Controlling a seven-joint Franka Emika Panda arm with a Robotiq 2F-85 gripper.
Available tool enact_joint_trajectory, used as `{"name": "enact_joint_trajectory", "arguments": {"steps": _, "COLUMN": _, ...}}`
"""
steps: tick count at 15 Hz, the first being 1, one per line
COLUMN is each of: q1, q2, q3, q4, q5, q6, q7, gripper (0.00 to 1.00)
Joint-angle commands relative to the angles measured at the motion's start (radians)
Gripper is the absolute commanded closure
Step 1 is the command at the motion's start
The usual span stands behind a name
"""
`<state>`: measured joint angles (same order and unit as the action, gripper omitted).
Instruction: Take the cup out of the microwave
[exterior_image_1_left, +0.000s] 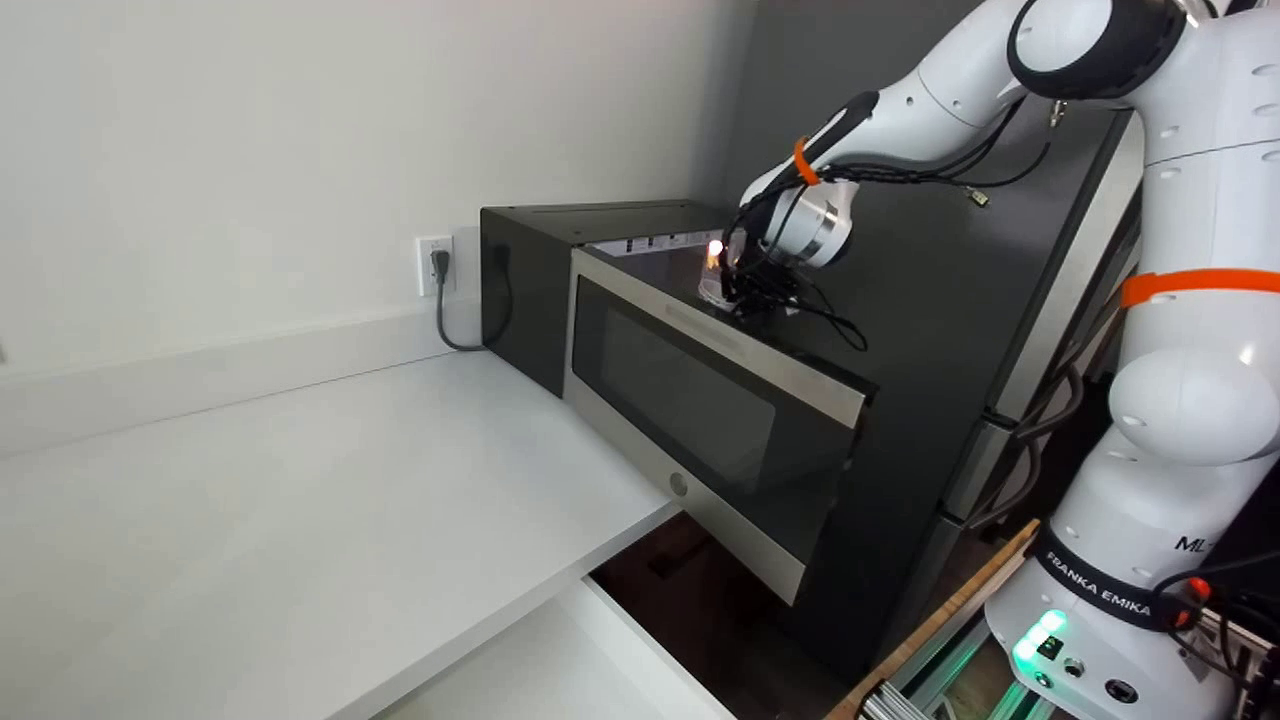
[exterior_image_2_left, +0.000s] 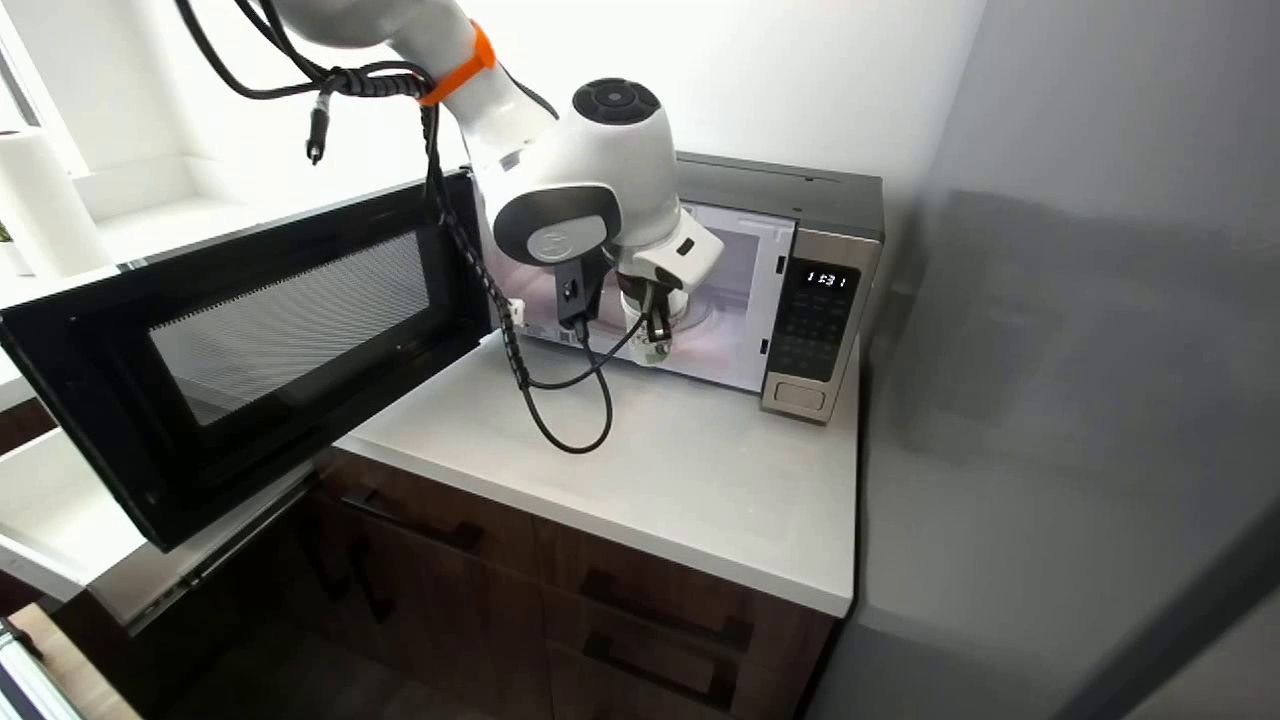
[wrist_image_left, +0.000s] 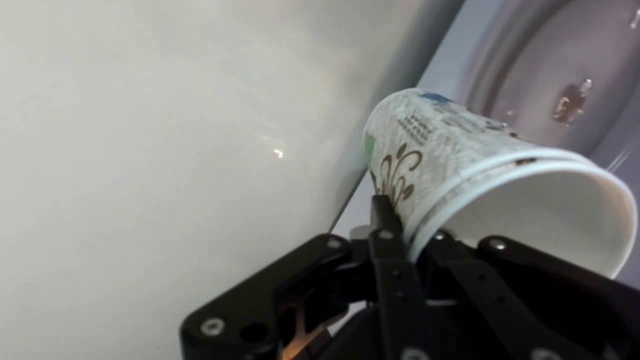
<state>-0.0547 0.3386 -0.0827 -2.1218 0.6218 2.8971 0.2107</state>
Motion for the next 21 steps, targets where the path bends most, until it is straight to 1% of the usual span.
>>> {"name": "enact_joint_trajectory", "arguments": {"steps": 1, "q1": 0.028, "q2": -0.156, "q3": -0.072, "q4": -0.163, "q5": -0.229, "q6": -0.098, "q7": 0.044, "gripper": 0.99}}
{"name": "enact_joint_trajectory", "arguments": {"steps": 3, "q1": 0.024, "q2": -0.214, "q3": -0.1, "q4": -0.191, "q5": -0.361, "q6": -0.182, "q7": 0.059, "gripper": 0.99}}
{"name": "enact_joint_trajectory", "arguments": {"steps": 4, "q1": 0.017, "q2": -0.225, "q3": -0.106, "q4": -0.186, "q5": -0.417, "q6": -0.216, "q7": 0.065, "gripper": 0.99}}
{"name": "enact_joint_trajectory", "arguments": {"steps": 5, "q1": 0.014, "q2": -0.22, "q3": -0.12, "q4": -0.174, "q5": -0.482, "q6": -0.233, "q7": 0.103, "gripper": 0.99}}
{"name": "enact_joint_trajectory", "arguments": {"steps": 6, "q1": 0.004, "q2": -0.213, "q3": -0.127, "q4": -0.157, "q5": -0.52, "q6": -0.246, "q7": 0.139, "gripper": 0.99}}
{"name": "enact_joint_trajectory", "arguments": {"steps": 10, "q1": -0.038, "q2": -0.203, "q3": -0.146, "q4": -0.106, "q5": -0.534, "q6": -0.319, "q7": 0.247, "gripper": 0.99}}
{"name": "enact_joint_trajectory", "arguments": {"steps": 11, "q1": -0.05, "q2": -0.194, "q3": -0.144, "q4": -0.091, "q5": -0.511, "q6": -0.344, "q7": 0.246, "gripper": 0.99}}
{"name": "enact_joint_trajectory", "arguments": {"steps": 13, "q1": -0.072, "q2": -0.166, "q3": -0.155, "q4": -0.055, "q5": -0.493, "q6": -0.38, "q7": 0.297, "gripper": 0.99}}
{"name": "enact_joint_trajectory", "arguments": {"steps": 15, "q1": -0.094, "q2": -0.126, "q3": -0.17, "q4": -0.017, "q5": -0.473, "q6": -0.387, "q7": 0.359, "gripper": 0.99}}
{"name": "enact_joint_trajectory", "arguments": {"steps": 17, "q1": -0.106, "q2": -0.083, "q3": -0.192, "q4": 0.023, "q5": -0.48, "q6": -0.379, "q7": 0.435, "gripper": 0.99}}
{"name": "enact_joint_trajectory", "arguments": {"steps": 21, "q1": -0.12, "q2": 0.002, "q3": -0.223, "q4": 0.092, "q5": -0.466, "q6": -0.385, "q7": 0.593, "gripper": 0.99}}
